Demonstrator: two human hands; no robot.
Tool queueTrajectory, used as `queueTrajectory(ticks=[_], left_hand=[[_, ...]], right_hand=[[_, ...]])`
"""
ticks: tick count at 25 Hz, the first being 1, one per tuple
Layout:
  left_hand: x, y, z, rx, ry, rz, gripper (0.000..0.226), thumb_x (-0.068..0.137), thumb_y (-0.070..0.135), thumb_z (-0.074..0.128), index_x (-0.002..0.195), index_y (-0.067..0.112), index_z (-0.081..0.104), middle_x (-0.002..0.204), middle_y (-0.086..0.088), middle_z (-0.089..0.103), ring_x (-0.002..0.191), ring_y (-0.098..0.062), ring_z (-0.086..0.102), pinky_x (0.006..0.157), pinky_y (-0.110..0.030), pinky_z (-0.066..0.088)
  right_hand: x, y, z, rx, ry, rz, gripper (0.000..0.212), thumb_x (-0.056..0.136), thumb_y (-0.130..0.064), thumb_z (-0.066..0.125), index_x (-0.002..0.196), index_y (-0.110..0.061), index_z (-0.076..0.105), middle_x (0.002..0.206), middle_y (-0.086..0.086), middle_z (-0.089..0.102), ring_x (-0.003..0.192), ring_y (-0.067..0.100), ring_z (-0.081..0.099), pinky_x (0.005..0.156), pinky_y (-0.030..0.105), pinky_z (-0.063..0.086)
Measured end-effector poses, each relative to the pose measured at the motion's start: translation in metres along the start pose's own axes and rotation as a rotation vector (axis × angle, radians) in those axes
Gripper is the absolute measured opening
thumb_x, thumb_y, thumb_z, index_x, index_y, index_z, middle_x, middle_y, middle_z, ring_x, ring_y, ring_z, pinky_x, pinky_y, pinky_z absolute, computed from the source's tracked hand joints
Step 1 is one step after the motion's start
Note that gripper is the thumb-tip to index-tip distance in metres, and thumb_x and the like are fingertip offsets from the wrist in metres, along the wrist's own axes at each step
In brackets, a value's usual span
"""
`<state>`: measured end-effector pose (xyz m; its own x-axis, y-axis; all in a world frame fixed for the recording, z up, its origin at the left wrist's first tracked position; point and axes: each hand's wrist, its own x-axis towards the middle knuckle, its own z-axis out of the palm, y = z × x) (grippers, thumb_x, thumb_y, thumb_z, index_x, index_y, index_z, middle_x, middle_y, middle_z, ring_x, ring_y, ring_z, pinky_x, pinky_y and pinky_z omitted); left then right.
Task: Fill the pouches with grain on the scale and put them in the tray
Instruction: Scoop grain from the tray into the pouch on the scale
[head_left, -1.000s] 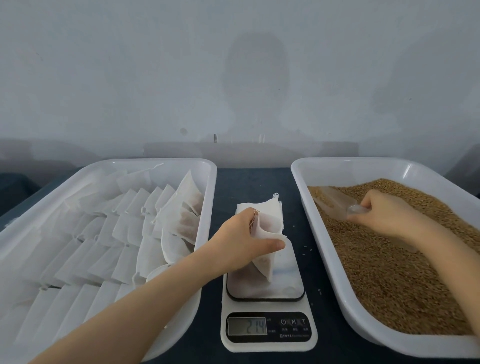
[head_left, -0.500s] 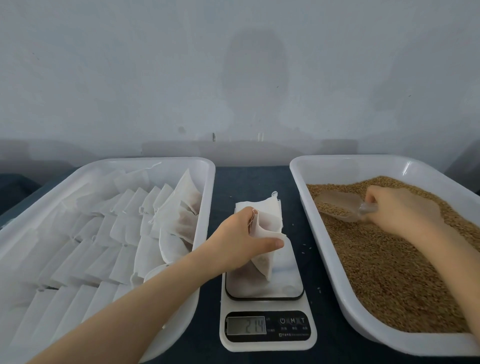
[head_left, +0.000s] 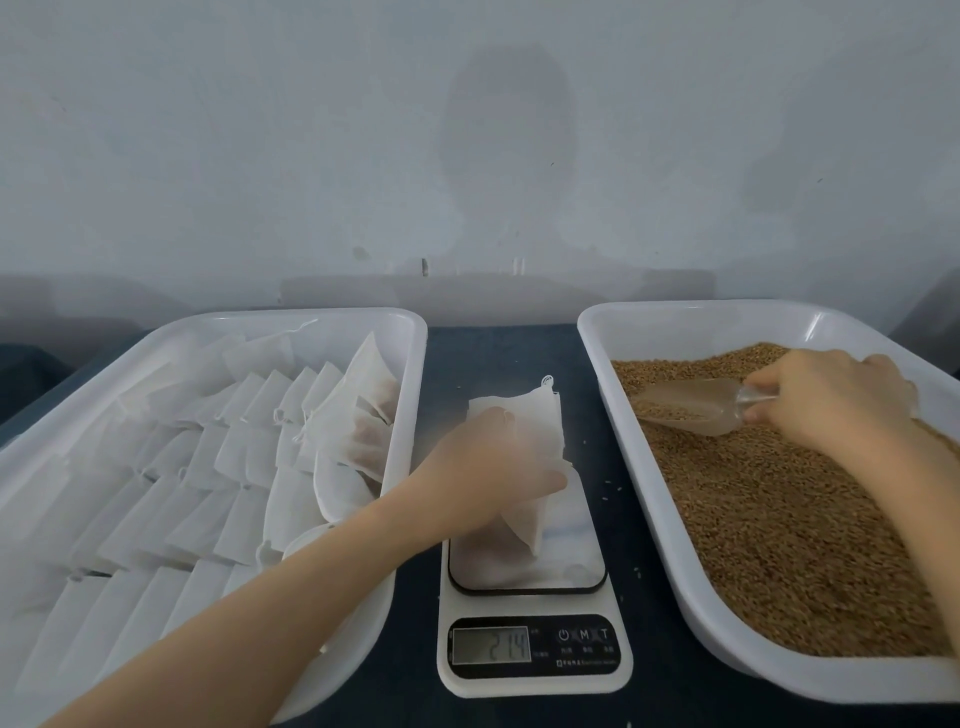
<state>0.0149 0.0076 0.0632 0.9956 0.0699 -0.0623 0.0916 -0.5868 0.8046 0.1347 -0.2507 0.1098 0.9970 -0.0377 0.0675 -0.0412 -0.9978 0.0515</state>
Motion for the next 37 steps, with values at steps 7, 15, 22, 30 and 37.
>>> queueTrajectory(ticks=[7, 15, 22, 30, 37], left_hand=[[0.0, -0.001, 0.0, -0.015, -0.003, -0.002, 0.041, 0.075, 0.045, 0.075, 0.105, 0.024, 0.056, 0.104, 0.009, 0.065, 0.096, -0.01, 0.062, 0.087, -0.032, 0.052], [0.001, -0.002, 0.0, -0.022, -0.005, -0.011, 0.042, 0.075, 0.044, 0.076, 0.105, 0.024, 0.056, 0.105, 0.008, 0.065, 0.097, -0.012, 0.063, 0.089, -0.034, 0.052], [0.001, -0.002, 0.0, 0.005, -0.005, -0.004, 0.044, 0.075, 0.046, 0.075, 0.108, 0.024, 0.056, 0.106, 0.009, 0.064, 0.097, -0.011, 0.062, 0.087, -0.032, 0.052], [0.002, -0.002, -0.001, -0.03, -0.003, 0.007, 0.043, 0.075, 0.045, 0.075, 0.107, 0.024, 0.056, 0.104, 0.009, 0.064, 0.095, -0.01, 0.062, 0.084, -0.029, 0.052], [0.003, -0.005, 0.0, -0.05, 0.001, 0.014, 0.044, 0.075, 0.047, 0.075, 0.109, 0.027, 0.055, 0.104, 0.01, 0.064, 0.094, -0.008, 0.062, 0.08, -0.025, 0.053]], right_hand=[[0.006, 0.007, 0.005, 0.011, 0.002, -0.015, 0.017, 0.08, -0.052, 0.065, 0.096, -0.045, 0.066, 0.091, -0.005, 0.063, 0.084, 0.019, 0.051, 0.09, 0.035, 0.039], [0.008, 0.01, 0.012, 0.187, -0.089, -0.039, 0.03, 0.079, -0.045, 0.069, 0.108, -0.036, 0.067, 0.086, -0.007, 0.061, 0.067, 0.011, 0.05, 0.059, 0.025, 0.038], [0.013, 0.016, 0.011, 0.398, -0.048, 0.012, 0.031, 0.081, -0.044, 0.069, 0.11, -0.036, 0.064, 0.119, 0.004, 0.063, 0.104, 0.033, 0.054, 0.096, 0.046, 0.042], [0.001, 0.019, -0.03, 0.653, 0.107, -0.161, 0.038, 0.08, -0.035, 0.071, 0.117, -0.034, 0.063, 0.126, 0.001, 0.062, 0.089, 0.022, 0.06, 0.082, 0.038, 0.047], [-0.03, 0.001, -0.059, 0.506, 0.022, -0.489, 0.031, 0.074, -0.034, 0.074, 0.087, -0.058, 0.058, 0.105, -0.018, 0.066, 0.077, -0.002, 0.057, 0.069, 0.02, 0.045]])
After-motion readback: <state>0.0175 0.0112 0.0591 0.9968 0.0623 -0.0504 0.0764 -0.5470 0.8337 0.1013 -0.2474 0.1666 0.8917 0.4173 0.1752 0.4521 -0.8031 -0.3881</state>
